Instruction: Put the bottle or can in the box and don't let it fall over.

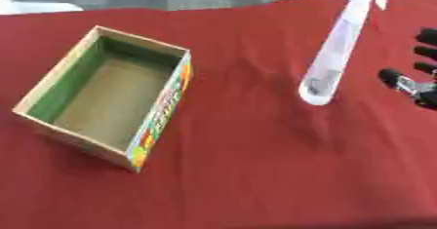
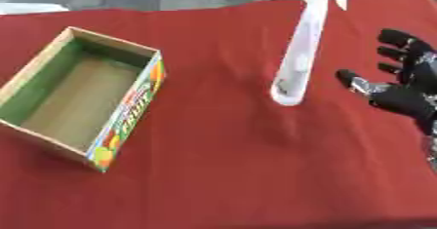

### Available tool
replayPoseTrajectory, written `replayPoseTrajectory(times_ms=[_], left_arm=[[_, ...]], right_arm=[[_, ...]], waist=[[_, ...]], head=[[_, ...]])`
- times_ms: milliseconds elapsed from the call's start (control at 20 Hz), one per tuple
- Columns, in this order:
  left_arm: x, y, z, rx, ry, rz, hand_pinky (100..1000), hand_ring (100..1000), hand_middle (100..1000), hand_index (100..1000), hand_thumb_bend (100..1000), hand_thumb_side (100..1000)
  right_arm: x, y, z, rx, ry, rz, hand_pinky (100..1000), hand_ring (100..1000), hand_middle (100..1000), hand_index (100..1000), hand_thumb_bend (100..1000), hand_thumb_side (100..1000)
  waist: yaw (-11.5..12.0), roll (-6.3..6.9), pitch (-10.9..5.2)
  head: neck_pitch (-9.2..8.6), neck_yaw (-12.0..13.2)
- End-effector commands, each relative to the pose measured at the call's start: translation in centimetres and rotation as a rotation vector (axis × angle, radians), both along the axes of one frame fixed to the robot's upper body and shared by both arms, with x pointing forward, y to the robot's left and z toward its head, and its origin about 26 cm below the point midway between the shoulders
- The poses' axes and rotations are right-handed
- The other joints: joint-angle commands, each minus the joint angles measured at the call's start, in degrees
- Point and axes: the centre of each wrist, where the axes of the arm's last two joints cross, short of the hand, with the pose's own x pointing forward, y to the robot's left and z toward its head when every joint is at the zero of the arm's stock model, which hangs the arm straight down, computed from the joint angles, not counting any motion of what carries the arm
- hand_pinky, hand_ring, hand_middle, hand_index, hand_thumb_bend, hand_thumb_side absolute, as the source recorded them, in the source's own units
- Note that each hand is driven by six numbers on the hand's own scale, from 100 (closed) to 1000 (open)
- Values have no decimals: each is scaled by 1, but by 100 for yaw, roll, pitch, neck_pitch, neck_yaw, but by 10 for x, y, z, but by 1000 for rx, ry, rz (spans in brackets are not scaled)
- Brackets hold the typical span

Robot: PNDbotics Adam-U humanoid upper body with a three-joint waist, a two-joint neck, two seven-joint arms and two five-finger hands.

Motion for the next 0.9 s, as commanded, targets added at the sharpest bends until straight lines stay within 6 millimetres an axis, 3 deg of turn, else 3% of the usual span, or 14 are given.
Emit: replayPoseTrajectory(times_ms=[50,900], left_arm=[[-2,-2,7,12,-21,-8,815,802,789,844,403,759],[-2,-6,3,-14,-20,-20,813,799,786,840,397,764]], right_arm=[[0,-2,7,-11,-21,1,904,936,893,895,567,137],[5,-1,5,-21,9,19,907,941,895,898,558,139]], waist=[[5,-10,-95],[3,-1,-95]], head=[[-100,5],[-70,-21]])
